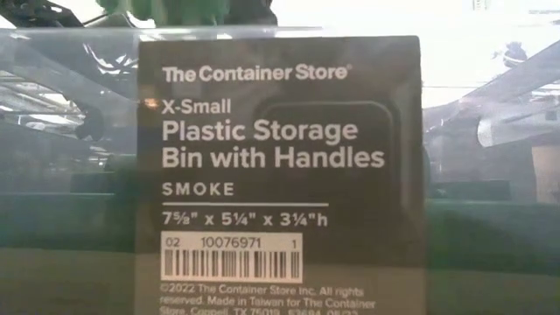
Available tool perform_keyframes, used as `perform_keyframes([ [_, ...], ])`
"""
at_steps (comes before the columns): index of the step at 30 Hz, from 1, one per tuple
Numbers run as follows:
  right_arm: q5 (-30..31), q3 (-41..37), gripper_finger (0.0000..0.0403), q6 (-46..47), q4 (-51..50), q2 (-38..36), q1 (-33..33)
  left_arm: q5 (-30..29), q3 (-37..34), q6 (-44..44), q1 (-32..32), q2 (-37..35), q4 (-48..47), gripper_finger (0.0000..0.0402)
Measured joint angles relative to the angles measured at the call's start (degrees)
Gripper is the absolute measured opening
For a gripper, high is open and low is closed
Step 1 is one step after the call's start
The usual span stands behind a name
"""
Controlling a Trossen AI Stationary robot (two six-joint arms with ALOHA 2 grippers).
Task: Sort blocks
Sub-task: Put the green game piece into the bottom black bin, then put the blue game piece into the top right black bin
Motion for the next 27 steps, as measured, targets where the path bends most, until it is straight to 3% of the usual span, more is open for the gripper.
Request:
perform_keyframes([
  [6,5.41,0.00,0.0125,7.39,-3.75,1.30,1.48,1.93,0.00,1.05,-0.05,-0.01,-0.41,0.0270],
  [12,5.46,0.00,0.0258,13.18,-8.88,1.37,1.64,2.52,0.00,1.88,-0.07,0.00,-0.40,0.0270],
  [15,5.46,0.00,0.0293,14.51,-10.40,1.35,1.63,2.51,0.00,3.02,-0.07,-0.01,-0.13,0.0270],
  [19,5.67,-0.01,0.0299,14.43,-9.53,1.06,1.53,2.53,0.00,3.04,-0.07,-0.01,-0.16,0.0270],
  [25,5.86,0.00,0.0277,10.47,-1.78,-4.03,-0.31,2.54,0.00,2.78,-0.07,-0.01,-0.16,0.0270],
  [27,8.52,0.04,0.0271,8.01,-1.52,-6.03,-0.77,2.56,0.00,2.67,-0.07,-0.01,-0.14,0.0270],
])
